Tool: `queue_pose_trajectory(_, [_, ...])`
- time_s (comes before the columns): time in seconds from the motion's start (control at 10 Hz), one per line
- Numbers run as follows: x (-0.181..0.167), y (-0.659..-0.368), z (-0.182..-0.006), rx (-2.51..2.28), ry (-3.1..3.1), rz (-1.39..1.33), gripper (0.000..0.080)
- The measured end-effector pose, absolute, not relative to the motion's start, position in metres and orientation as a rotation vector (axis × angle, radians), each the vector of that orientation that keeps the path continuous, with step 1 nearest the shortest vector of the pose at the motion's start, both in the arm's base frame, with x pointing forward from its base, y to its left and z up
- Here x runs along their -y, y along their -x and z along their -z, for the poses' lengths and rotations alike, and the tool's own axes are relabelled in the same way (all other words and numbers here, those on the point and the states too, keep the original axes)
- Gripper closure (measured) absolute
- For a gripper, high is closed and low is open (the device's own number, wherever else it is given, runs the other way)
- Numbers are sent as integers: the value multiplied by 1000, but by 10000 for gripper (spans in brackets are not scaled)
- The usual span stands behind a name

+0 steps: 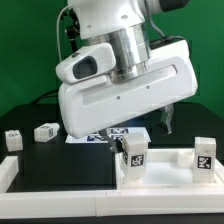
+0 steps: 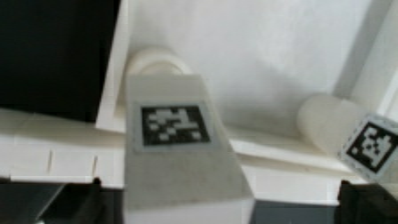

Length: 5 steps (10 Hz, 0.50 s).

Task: Assemble square table

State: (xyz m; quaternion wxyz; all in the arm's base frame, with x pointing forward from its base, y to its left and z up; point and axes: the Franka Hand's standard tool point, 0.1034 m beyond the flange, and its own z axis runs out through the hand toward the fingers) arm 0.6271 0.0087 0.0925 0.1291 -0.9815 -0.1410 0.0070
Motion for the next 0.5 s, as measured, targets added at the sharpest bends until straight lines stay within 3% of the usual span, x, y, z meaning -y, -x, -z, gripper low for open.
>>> queue_pose_trajectory(0.5, [-5,-622,-90,392,2849,-61,151])
